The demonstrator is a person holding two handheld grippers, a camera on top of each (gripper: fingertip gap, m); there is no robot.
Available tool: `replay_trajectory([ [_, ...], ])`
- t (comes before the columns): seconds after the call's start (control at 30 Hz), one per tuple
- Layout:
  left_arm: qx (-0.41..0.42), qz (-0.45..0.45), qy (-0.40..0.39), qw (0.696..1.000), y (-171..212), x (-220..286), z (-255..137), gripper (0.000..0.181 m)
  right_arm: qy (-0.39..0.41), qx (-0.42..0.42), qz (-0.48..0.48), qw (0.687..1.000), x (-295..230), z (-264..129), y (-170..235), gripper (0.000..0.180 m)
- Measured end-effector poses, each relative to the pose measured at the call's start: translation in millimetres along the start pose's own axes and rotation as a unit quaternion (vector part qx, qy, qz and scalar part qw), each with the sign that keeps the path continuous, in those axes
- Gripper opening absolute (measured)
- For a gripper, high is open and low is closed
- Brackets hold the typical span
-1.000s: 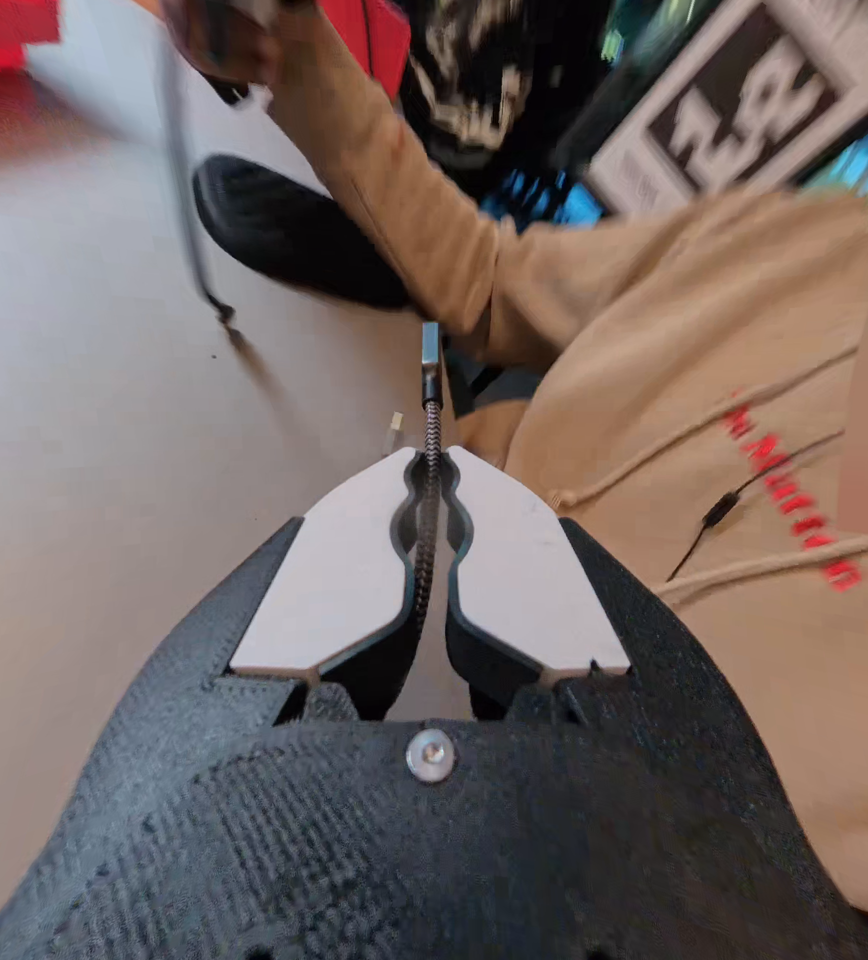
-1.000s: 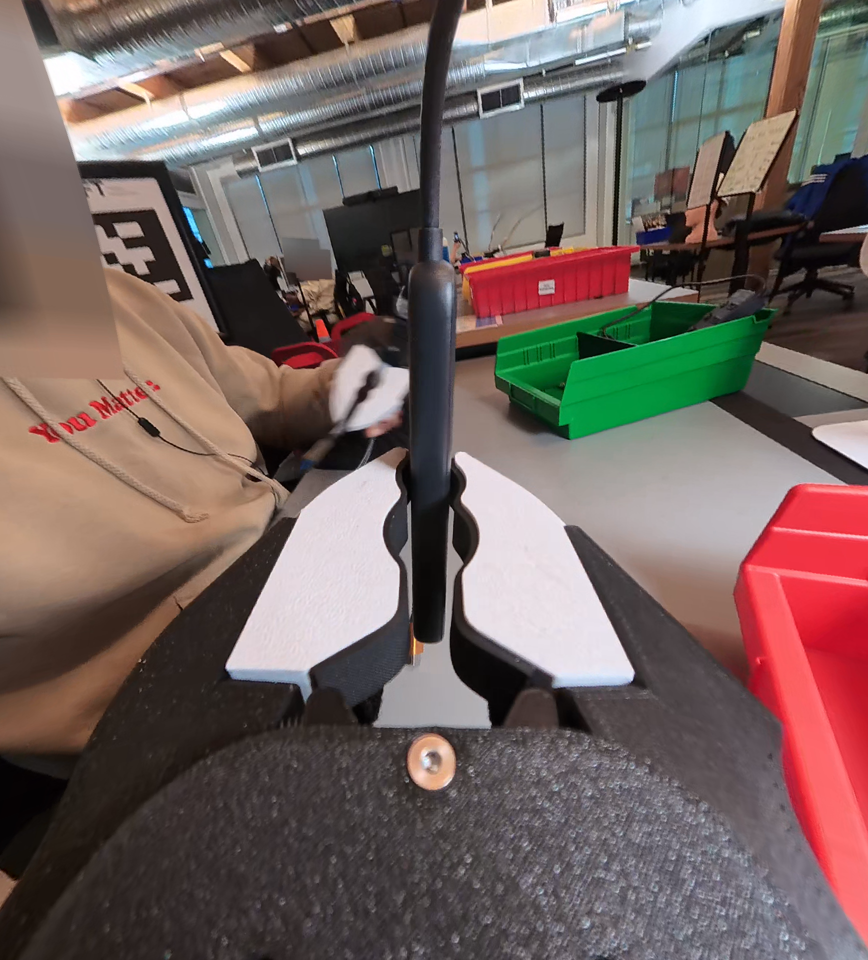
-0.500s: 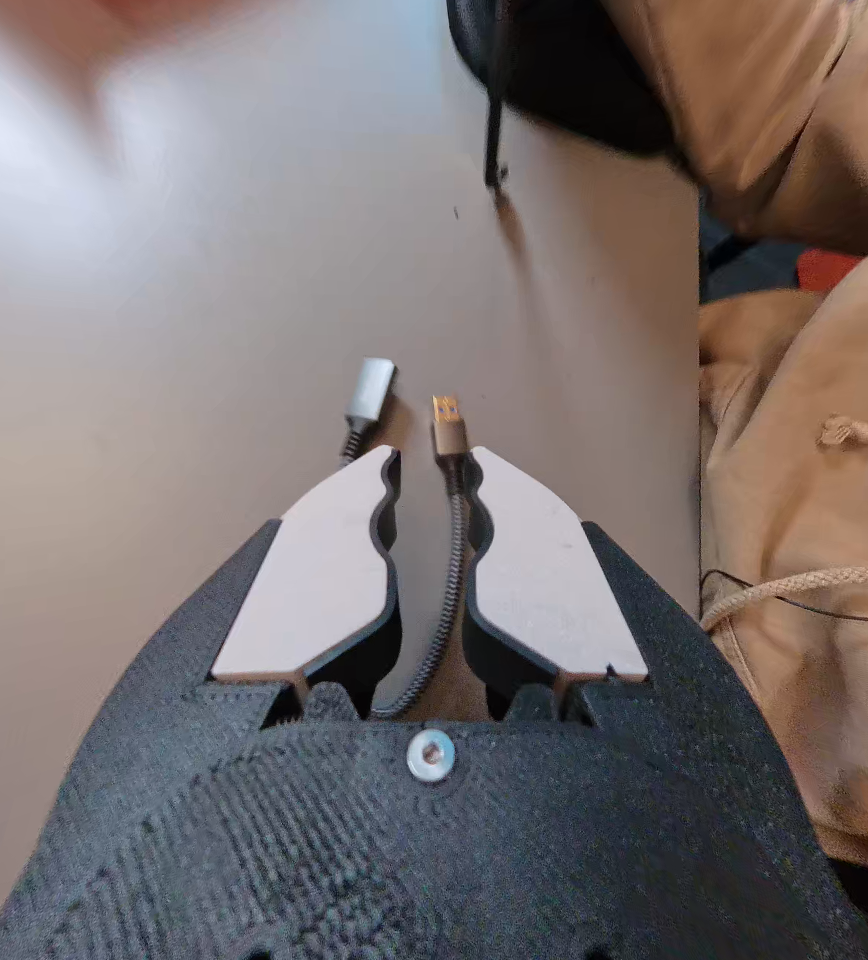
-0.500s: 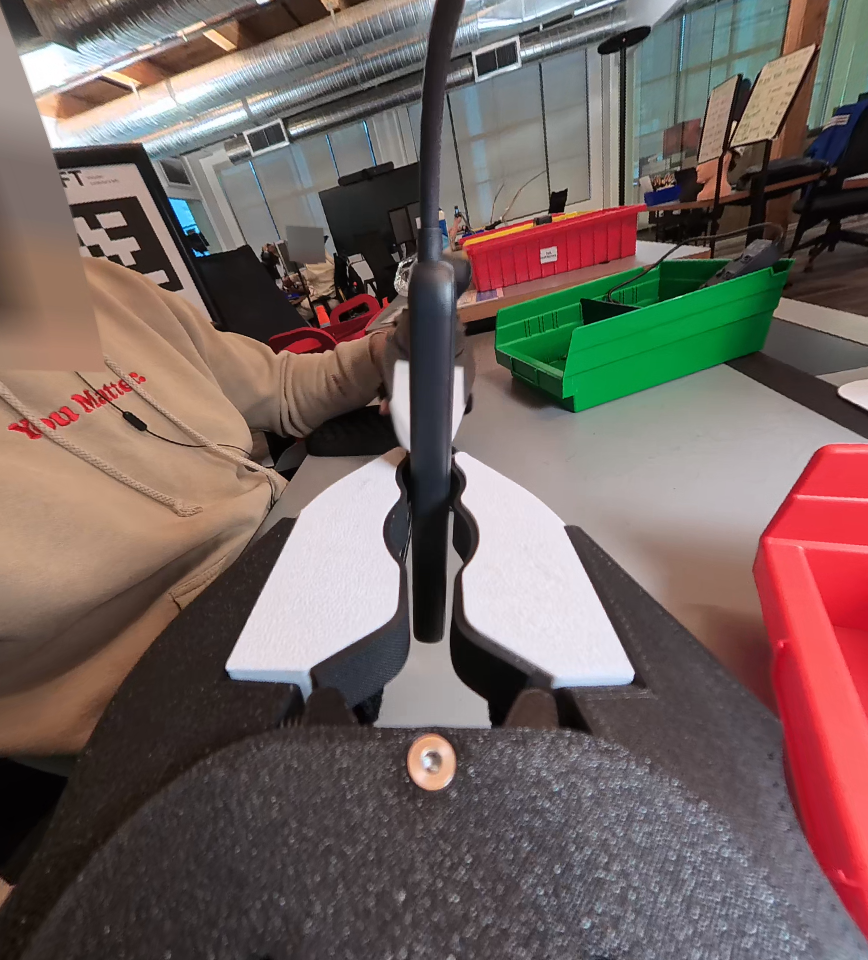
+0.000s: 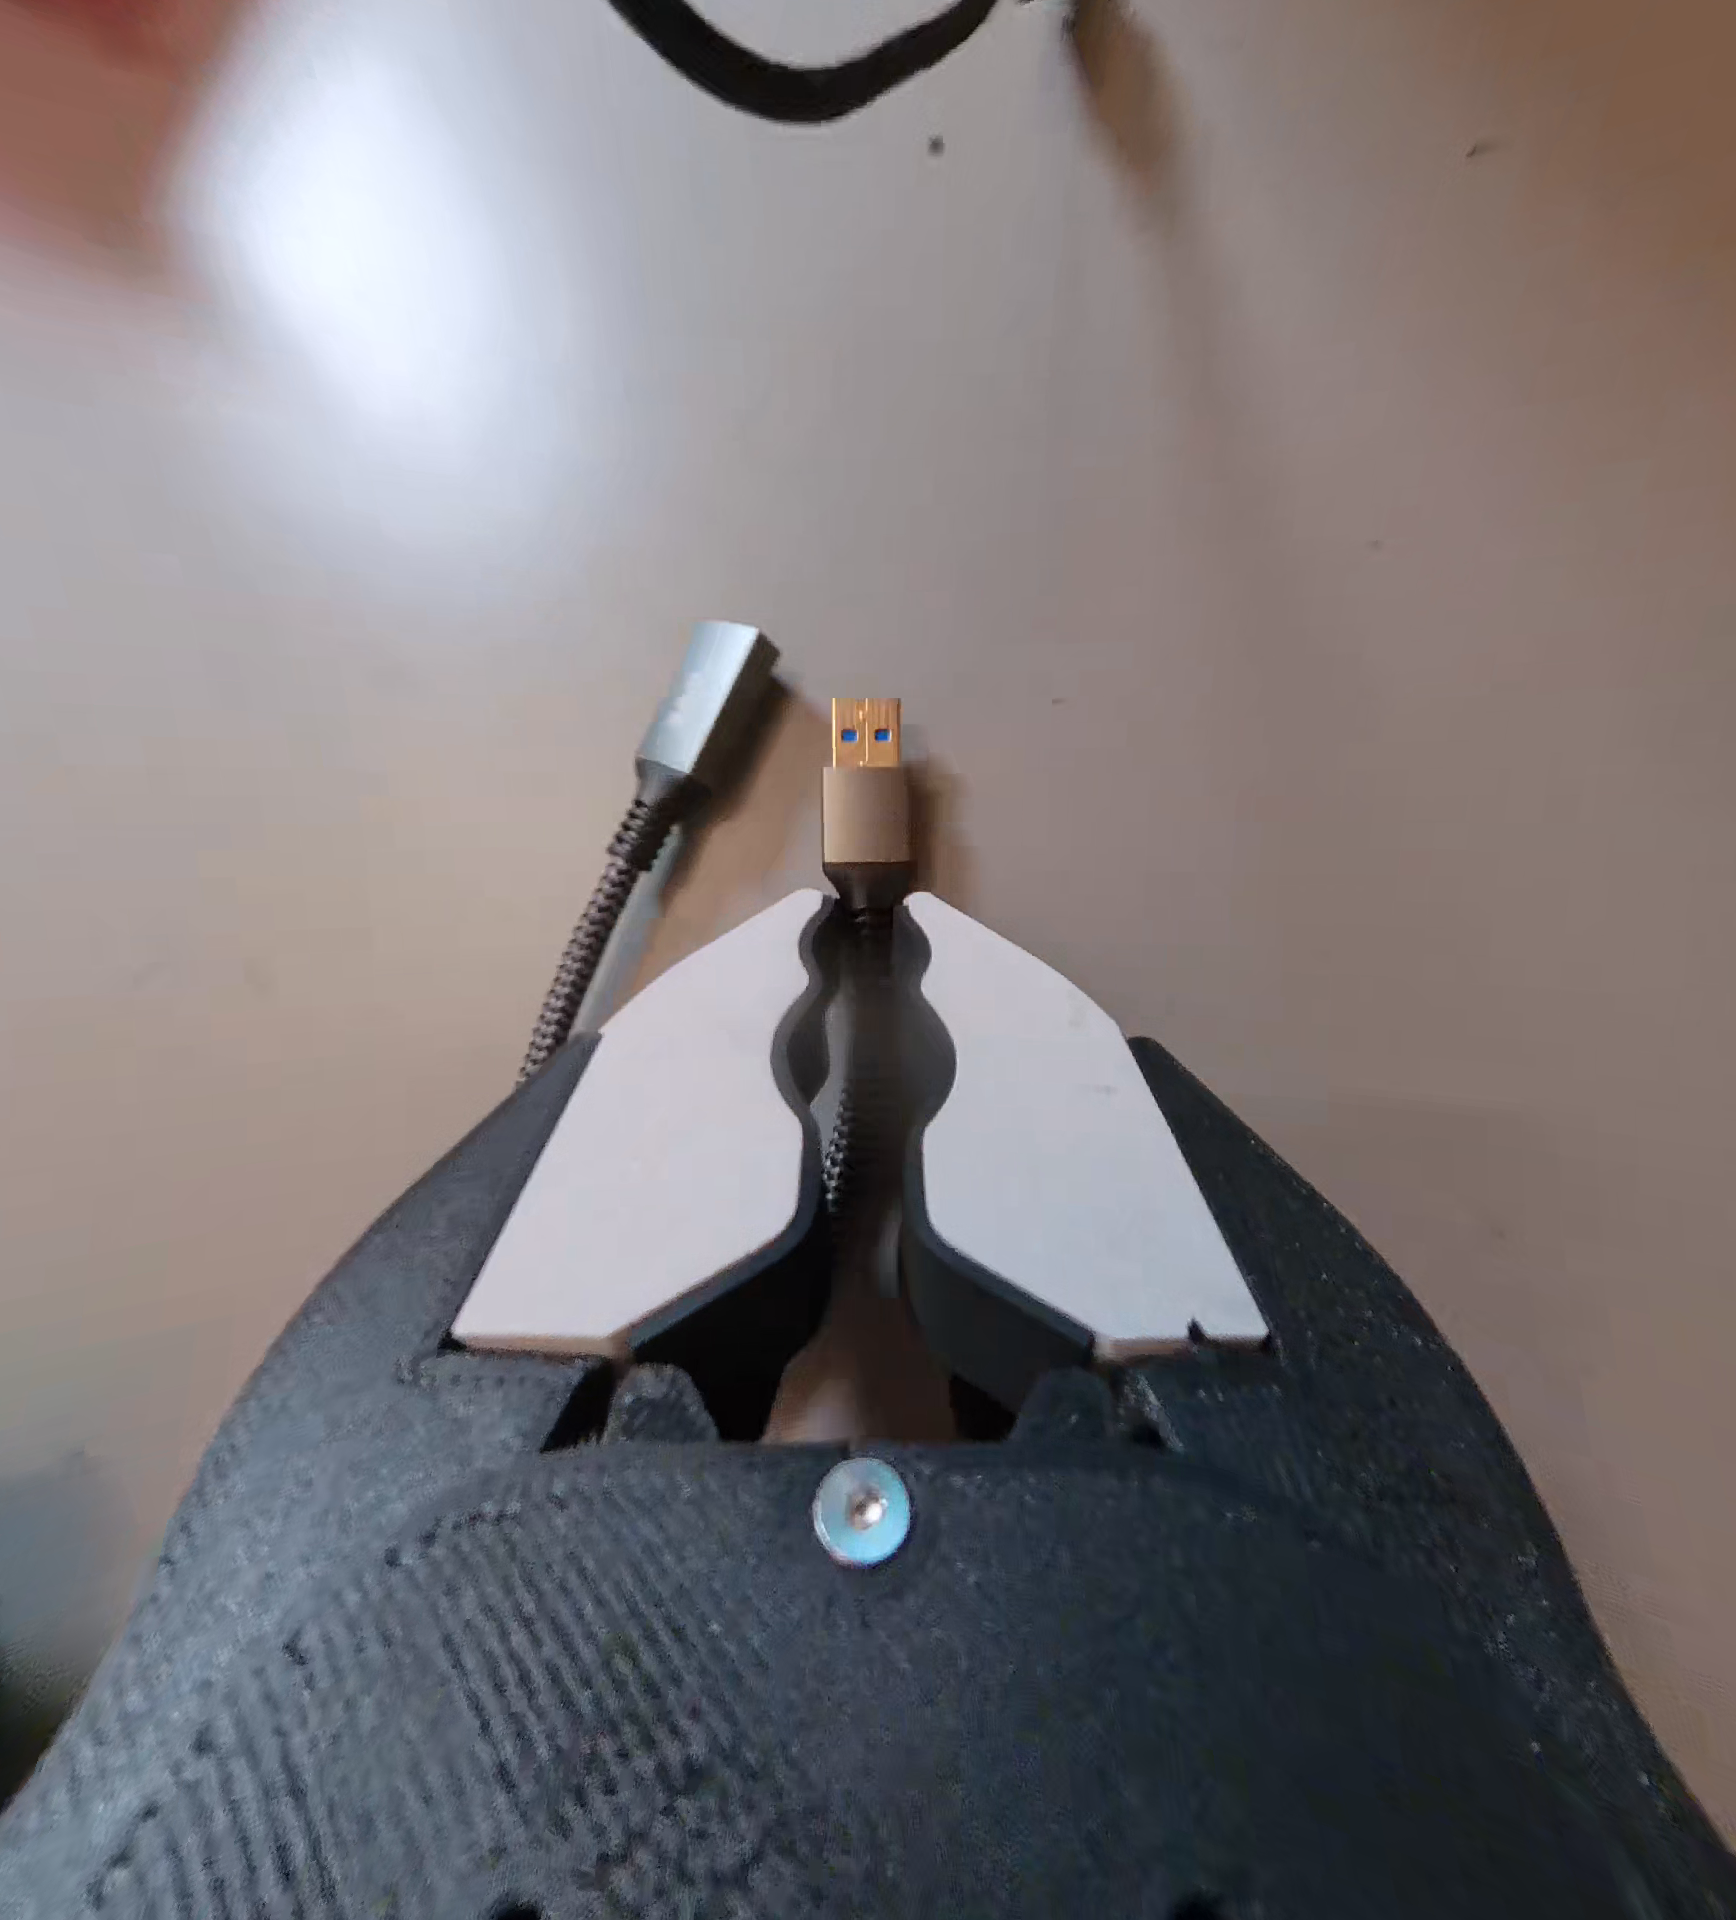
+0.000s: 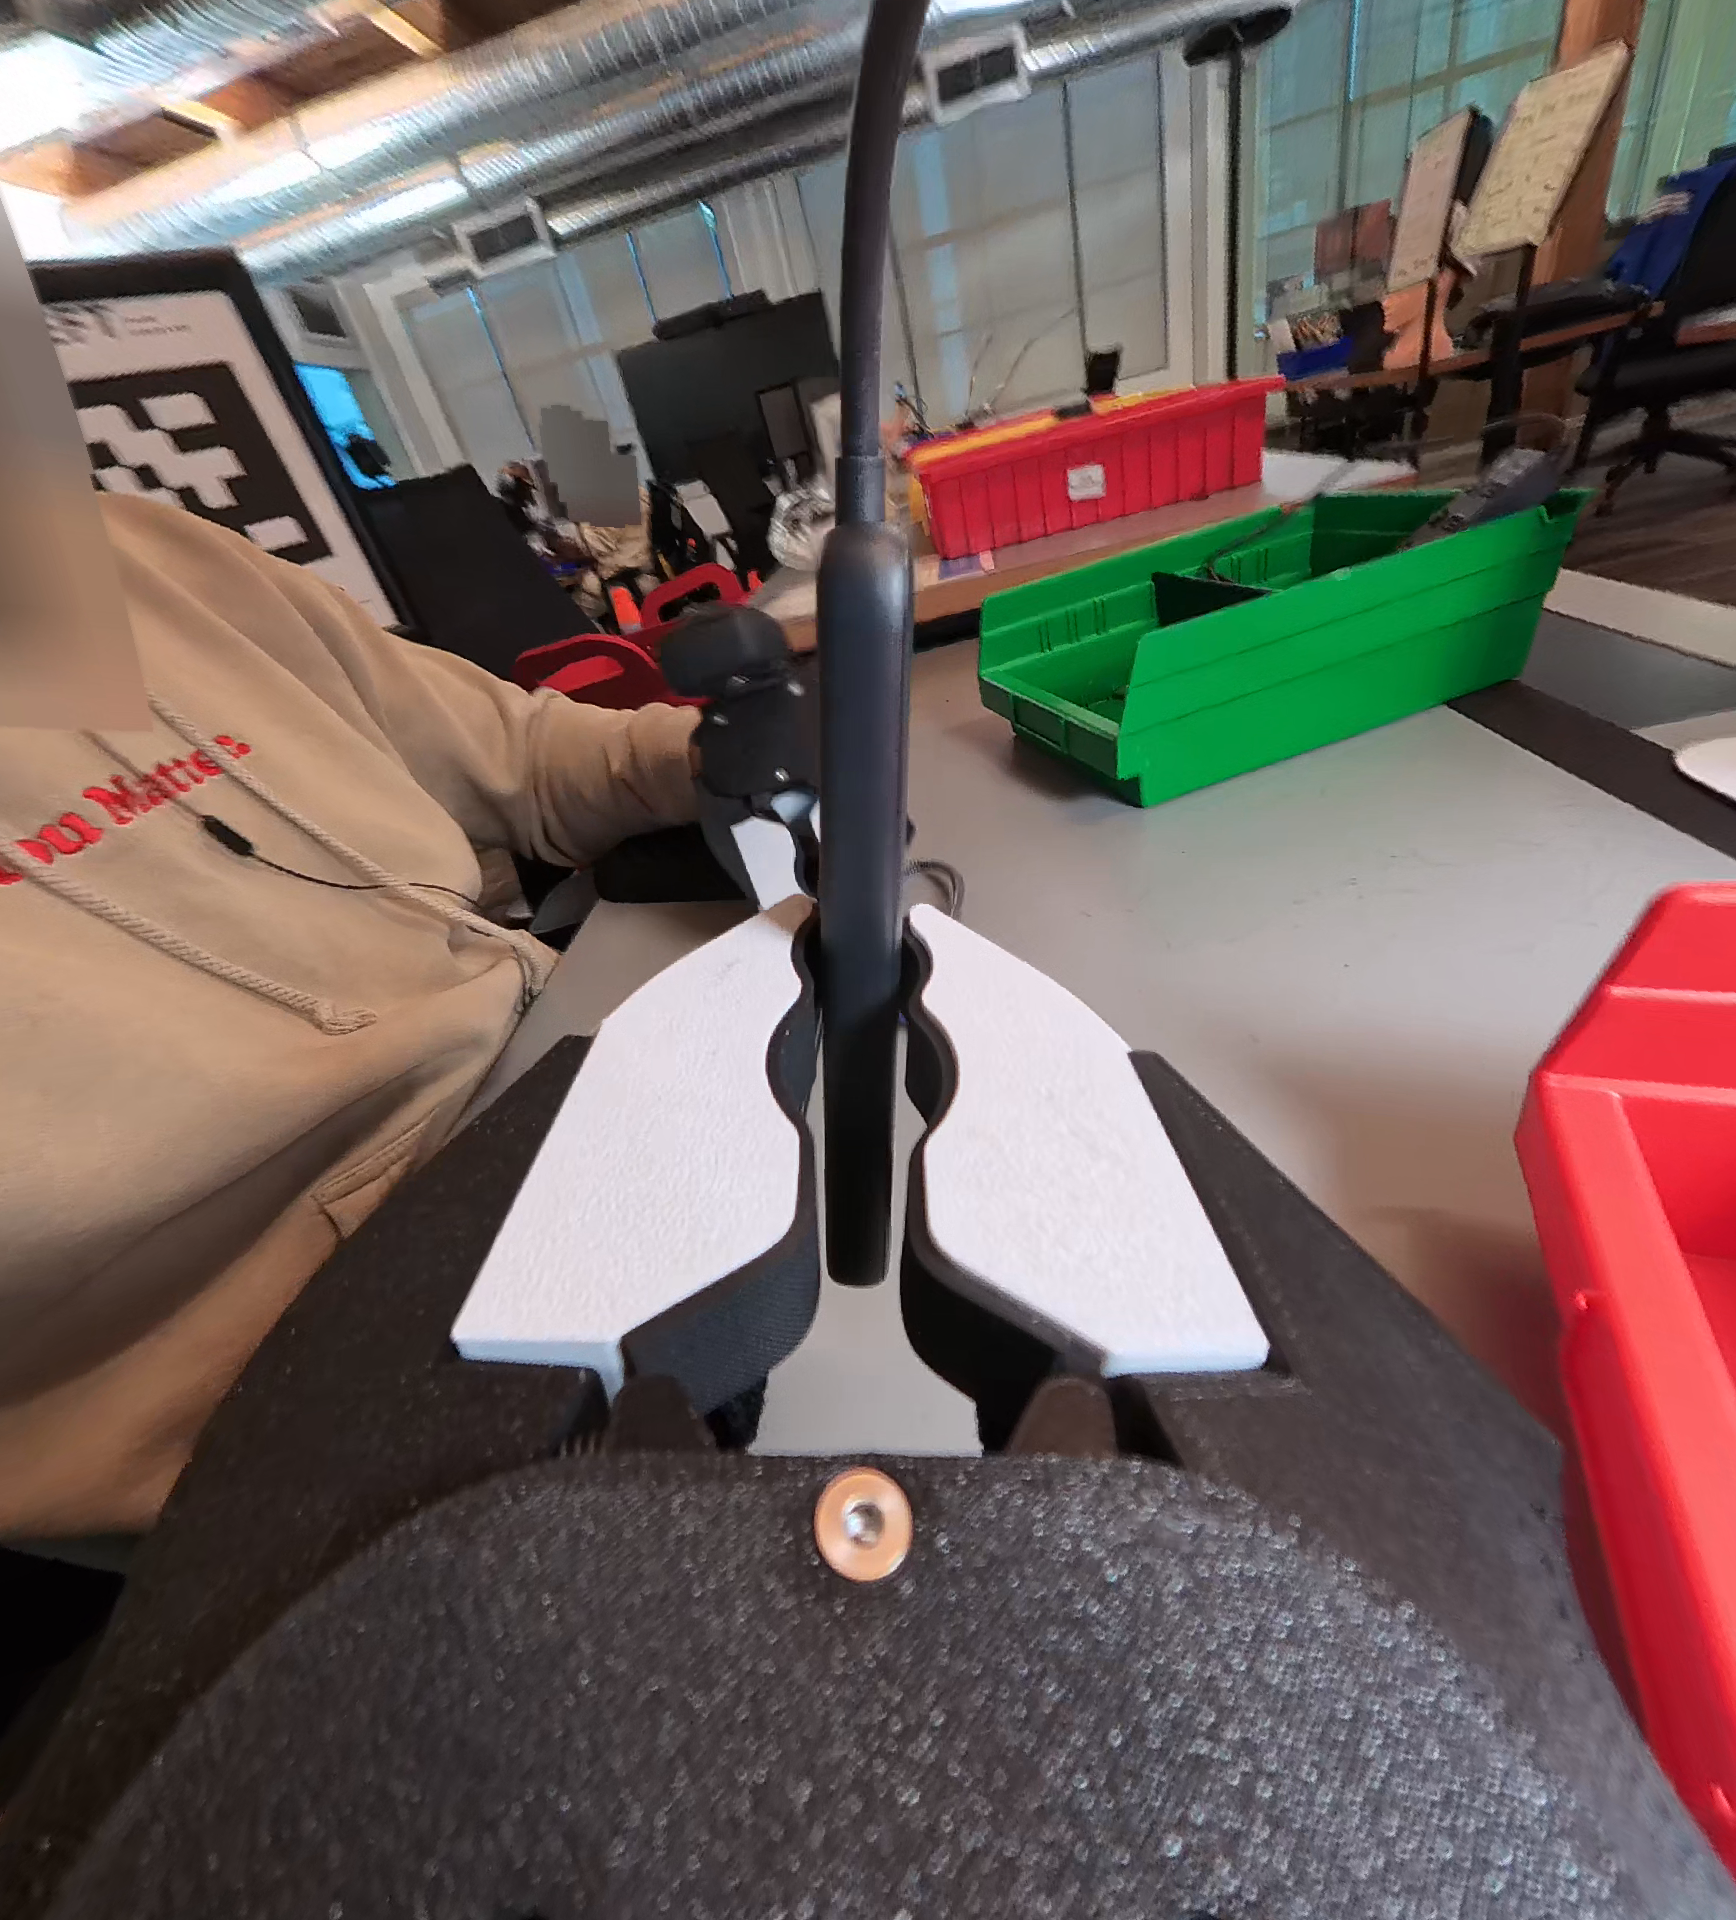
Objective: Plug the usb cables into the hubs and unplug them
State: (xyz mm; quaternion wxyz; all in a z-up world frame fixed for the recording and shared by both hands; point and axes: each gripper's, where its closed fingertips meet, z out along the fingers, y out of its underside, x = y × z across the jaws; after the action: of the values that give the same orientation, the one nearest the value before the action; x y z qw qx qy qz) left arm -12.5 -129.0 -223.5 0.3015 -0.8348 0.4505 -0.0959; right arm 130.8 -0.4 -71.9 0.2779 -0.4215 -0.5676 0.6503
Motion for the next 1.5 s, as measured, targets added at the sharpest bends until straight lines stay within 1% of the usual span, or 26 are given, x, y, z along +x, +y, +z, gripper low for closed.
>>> replay_trajectory([
  [0.03,0.002,0.012,-0.027,1.0,-1,-8,-2,0.009,0.008,-0.008,0.002,1.0,3,1,2,0.011],
  [0.13,0.025,0.033,-0.119,0.992,-9,-36,-16,0.01,0.015,-0.029,0.015,0.999,3,5,4,0.012],
  [0.27,0.069,0.057,-0.229,0.969,-30,-65,-48,0.01,0.048,-0.058,0.037,0.996,10,18,9,0.011],
  [0.37,0.088,0.082,-0.286,0.951,-48,-79,-64,0.01,0.063,-0.079,0.063,0.993,13,40,16,0.011],
  [0.5,0.089,0.124,-0.331,0.931,-70,-86,-67,0.009,0.078,-0.072,0.11,0.988,19,72,23,0.012],
  [0.6,0.083,0.148,-0.348,0.922,-80,-83,-63,0.009,0.083,-0.064,0.115,0.988,21,87,28,0.011],
  [0.7,0.075,0.159,-0.36,0.916,-81,-78,-61,0.009,0.084,-0.058,0.112,0.988,21,96,31,0.011],
  [0.8,0.063,0.166,-0.376,0.909,-81,-75,-61,0.009,0.066,-0.048,0.105,0.991,18,103,32,0.012],
  [1.03,0.042,0.22,-0.401,0.888,-91,-57,-55,0.009,0.029,-0.045,0.083,0.995,9,117,41,0.011],
  [1.5,0.043,0.232,-0.41,0.881,-91,-53,-59,0.009,0.001,-0.047,0.089,0.995,3,122,49,0.011],
])
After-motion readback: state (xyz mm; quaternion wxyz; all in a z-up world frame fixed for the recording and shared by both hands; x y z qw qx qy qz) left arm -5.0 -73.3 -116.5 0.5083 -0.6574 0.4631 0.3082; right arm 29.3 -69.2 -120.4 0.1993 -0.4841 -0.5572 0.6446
